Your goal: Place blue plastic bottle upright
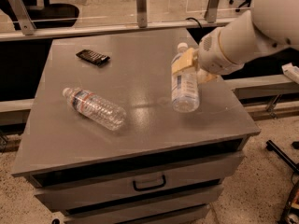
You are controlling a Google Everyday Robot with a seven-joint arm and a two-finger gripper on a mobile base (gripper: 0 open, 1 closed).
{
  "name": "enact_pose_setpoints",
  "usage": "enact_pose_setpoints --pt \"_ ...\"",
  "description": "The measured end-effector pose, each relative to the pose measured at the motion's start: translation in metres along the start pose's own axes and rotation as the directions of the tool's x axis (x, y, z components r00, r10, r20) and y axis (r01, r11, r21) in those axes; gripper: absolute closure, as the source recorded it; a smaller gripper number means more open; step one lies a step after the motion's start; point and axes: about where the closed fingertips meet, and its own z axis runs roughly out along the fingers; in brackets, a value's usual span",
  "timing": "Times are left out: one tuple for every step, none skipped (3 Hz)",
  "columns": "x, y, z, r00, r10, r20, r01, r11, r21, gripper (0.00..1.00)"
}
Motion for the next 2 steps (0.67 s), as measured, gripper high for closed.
enact_pose_setpoints --pt "0.0091 0.0052 -0.0174 0.994 -0.052 -0.098 0.055 0.9981 0.027 1.0" --pt "0.0094 0.0059 -0.0176 0.994 -0.053 -0.099 0.056 0.9982 0.024 1.0"
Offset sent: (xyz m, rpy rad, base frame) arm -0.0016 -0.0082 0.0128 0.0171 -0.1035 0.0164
